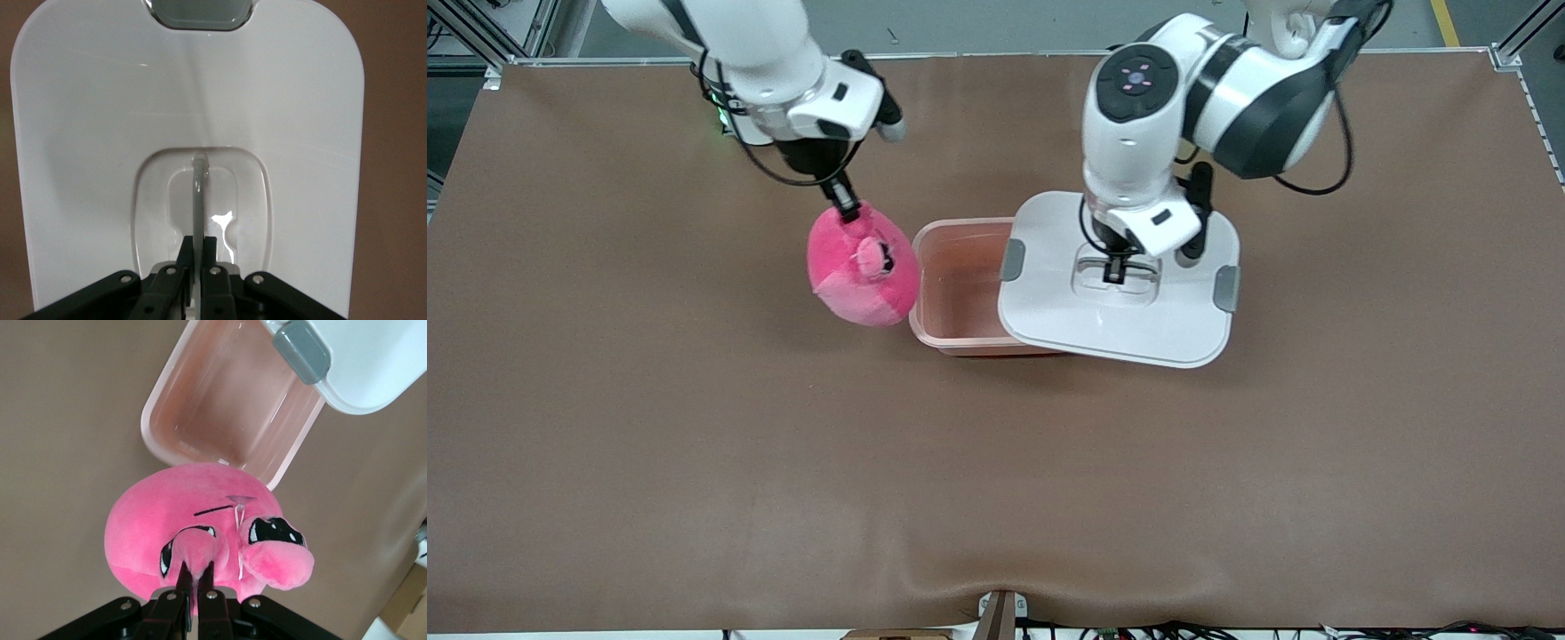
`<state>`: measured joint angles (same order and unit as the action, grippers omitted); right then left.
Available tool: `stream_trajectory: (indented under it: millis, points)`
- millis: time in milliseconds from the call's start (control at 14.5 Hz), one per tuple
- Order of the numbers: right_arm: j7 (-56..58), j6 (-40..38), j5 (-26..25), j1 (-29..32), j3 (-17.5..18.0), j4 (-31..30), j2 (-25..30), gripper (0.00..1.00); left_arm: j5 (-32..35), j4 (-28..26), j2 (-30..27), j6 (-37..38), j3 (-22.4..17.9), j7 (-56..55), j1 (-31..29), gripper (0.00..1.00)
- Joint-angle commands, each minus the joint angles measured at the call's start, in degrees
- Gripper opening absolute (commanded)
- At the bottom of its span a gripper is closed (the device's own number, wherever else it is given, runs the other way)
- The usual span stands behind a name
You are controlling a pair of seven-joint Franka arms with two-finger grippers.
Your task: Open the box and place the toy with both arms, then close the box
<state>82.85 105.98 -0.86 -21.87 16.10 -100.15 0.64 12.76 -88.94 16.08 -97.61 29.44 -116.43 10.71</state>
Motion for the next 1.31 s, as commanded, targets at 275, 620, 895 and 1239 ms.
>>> stream_trajectory:
  millis: [275,620,895,1239]
  points:
    - [-16.21,5.81,-0.72,-5.37,0.51,-0.22,-2.39,0.0,-2.55,-2.38,-7.55,6.11,0.35,26.39,-9.12,0.0]
    - [-18.34,9.33,-1.77,-6.42,0.51,-0.4,-5.46,0.0,-4.23,-2.56,-9.93,9.0,0.01,43.36,-11.94,0.0]
    - [-22.11,9.6,-4.67,-8.0,0.69,-0.49,-7.05,0.0,-4.49,-2.38,-10.81,11.64,0.01,52.59,-14.13,0.0]
    - [-22.91,10.12,-6.6,-8.71,0.69,-0.58,-8.72,0.0,-5.99,-2.64,-11.77,12.61,0.09,56.4,-15.89,0.0]
